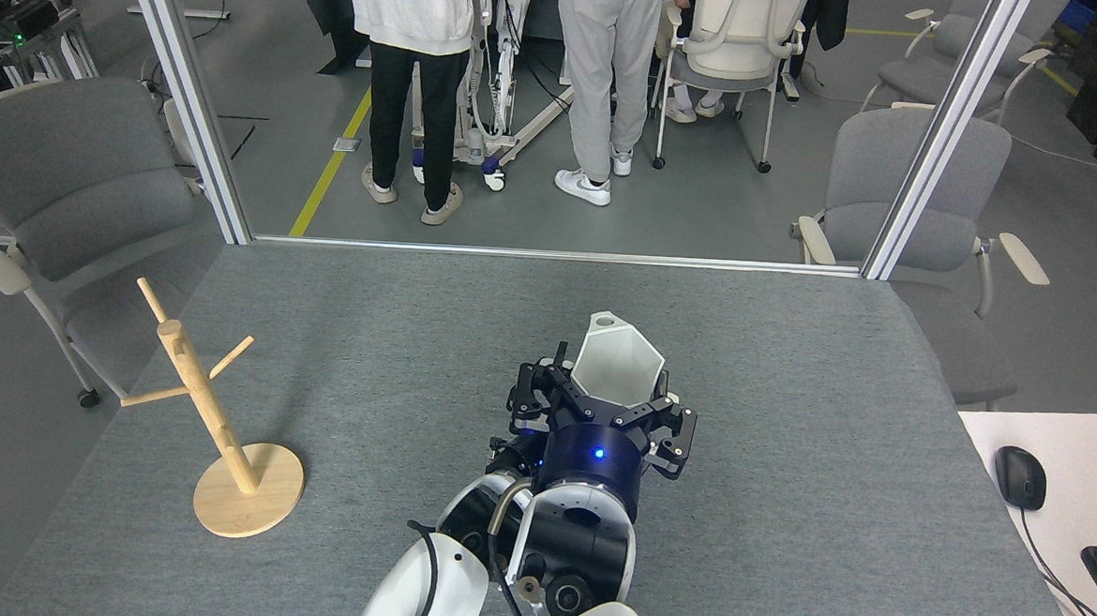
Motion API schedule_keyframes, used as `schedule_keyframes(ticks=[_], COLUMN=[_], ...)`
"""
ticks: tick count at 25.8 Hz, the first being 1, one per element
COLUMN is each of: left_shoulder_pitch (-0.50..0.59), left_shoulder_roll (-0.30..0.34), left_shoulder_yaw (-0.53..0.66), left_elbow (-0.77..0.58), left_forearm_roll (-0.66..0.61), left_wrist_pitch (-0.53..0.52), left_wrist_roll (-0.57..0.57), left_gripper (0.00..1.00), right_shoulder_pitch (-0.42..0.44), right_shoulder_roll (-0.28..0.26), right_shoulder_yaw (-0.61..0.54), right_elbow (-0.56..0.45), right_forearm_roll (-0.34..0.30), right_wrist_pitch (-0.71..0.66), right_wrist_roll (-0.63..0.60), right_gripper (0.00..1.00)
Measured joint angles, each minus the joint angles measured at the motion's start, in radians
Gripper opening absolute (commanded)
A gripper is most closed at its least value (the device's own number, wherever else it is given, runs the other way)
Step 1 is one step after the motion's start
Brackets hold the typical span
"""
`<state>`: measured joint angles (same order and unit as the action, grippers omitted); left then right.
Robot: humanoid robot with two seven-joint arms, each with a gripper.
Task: Hang cup on storage rack
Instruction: 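Open the right gripper and withdraw it away from the cup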
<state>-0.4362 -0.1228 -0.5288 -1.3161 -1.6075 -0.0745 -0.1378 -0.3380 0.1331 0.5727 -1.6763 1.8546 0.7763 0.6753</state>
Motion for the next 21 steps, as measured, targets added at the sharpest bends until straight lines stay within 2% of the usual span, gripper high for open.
schedule_keyframes(ticks=[2,3,6,8,10,14,19,21], left_shoulder_pitch=[0.0,0.006,0.001,0.001,0.001,0.001,0.001,0.001], left_shoulder_roll=[0.0,0.0,-0.001,0.001,-0.001,0.0,0.001,0.002], left_shoulder_yaw=[-0.001,-0.003,-0.001,0.0,-0.001,-0.001,0.0,0.0], left_elbow=[0.0,0.002,0.0,0.001,0.0,0.0,0.0,-0.003], left_forearm_roll=[-0.001,0.0,0.0,0.0,0.0,0.0,0.0,0.0], left_wrist_pitch=[0.0,-0.03,-0.052,-0.06,-0.062,-0.063,-0.062,-0.062], left_wrist_roll=[-0.014,-0.041,-0.005,-0.015,-0.003,-0.003,-0.003,-0.003], left_gripper=[0.09,0.09,0.09,0.09,0.09,0.09,0.09,0.09], right_shoulder_pitch=[-0.032,-0.053,-0.116,-0.19,-0.261,-0.327,-0.309,-0.292], right_shoulder_roll=[0.002,0.005,0.008,0.011,0.01,-0.018,-0.085,-0.131], right_shoulder_yaw=[0.001,0.011,-0.01,-0.059,-0.119,-0.209,-0.319,-0.375], right_elbow=[0.0,-0.008,-0.04,-0.049,-0.047,-0.021,0.013,0.018], right_forearm_roll=[0.0,0.0,-0.005,-0.023,-0.069,-0.188,-0.265,-0.315], right_wrist_pitch=[0.0,-0.032,-0.088,-0.104,-0.122,-0.164,-0.23,-0.26], right_wrist_roll=[-0.013,-0.126,-0.601,-0.904,-1.05,-1.132,-1.147,-1.15], right_gripper=[0.97,0.97,0.97,0.98,0.99,0.99,0.99,0.99])
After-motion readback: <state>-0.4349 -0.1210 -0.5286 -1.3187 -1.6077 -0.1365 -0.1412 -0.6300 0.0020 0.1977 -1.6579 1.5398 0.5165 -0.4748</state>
